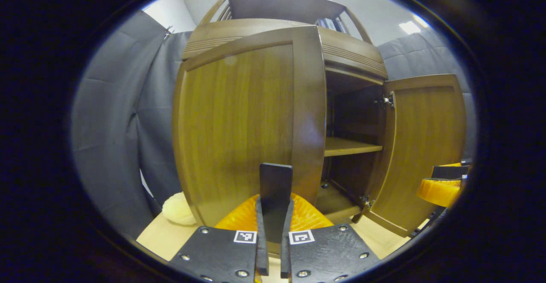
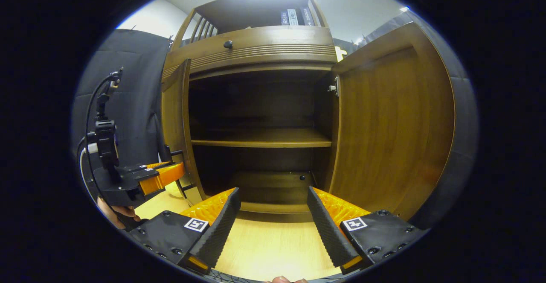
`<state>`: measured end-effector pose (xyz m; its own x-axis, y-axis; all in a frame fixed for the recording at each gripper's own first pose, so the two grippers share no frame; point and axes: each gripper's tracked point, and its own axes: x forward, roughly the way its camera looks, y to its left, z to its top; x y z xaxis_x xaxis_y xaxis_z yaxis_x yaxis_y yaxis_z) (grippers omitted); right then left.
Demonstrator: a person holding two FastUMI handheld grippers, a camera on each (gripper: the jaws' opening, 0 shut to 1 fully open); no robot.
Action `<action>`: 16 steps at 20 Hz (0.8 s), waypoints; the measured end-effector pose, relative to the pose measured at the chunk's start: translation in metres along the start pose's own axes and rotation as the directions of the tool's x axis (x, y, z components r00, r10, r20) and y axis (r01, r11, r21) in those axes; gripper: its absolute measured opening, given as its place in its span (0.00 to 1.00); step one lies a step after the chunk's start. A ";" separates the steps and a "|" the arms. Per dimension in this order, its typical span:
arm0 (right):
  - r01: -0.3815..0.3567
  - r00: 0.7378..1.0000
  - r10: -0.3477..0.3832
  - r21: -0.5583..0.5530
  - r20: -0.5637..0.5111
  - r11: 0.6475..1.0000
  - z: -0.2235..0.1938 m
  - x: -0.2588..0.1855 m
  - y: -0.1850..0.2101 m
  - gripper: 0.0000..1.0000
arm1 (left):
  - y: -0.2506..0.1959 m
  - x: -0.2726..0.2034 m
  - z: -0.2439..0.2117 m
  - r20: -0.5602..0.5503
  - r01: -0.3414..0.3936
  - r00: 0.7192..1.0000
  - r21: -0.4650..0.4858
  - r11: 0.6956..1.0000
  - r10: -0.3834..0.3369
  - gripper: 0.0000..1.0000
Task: Open the right door of the double-door shoe cabinet with the right hand, and open the left door with the left hand.
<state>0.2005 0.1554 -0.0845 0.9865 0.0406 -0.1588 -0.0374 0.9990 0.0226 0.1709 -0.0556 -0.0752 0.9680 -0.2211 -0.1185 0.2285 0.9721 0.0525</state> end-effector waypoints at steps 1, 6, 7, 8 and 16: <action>-0.007 1.000 0.007 -0.005 -0.002 1.000 0.001 0.000 0.003 0.94 | 0.004 -0.006 0.000 0.004 -0.005 1.000 0.006 1.000 0.005 0.14; -0.046 0.999 0.045 -0.027 -0.014 0.999 -0.010 -0.009 0.027 0.94 | 0.021 -0.029 -0.004 0.011 -0.031 0.999 0.015 0.999 0.031 0.13; -0.052 0.999 0.052 -0.027 -0.016 0.998 -0.010 -0.009 0.029 0.94 | 0.025 -0.034 -0.004 0.013 -0.036 0.999 0.019 0.999 0.036 0.12; -0.059 0.998 0.058 -0.026 -0.020 0.998 -0.011 -0.009 0.032 0.94 | 0.030 -0.039 -0.005 0.013 -0.043 0.999 0.018 0.999 0.043 0.12; -0.074 0.997 0.074 -0.025 -0.037 0.997 -0.014 -0.006 0.030 0.94 | 0.068 -0.076 -0.001 0.035 -0.079 0.996 -0.025 0.997 0.080 0.12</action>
<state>0.1908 0.1850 -0.0970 0.9745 0.1145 -0.1929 -0.1148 0.9933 0.0098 0.1129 0.0270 -0.0634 0.9862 -0.1455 -0.0788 0.1488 0.9882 0.0365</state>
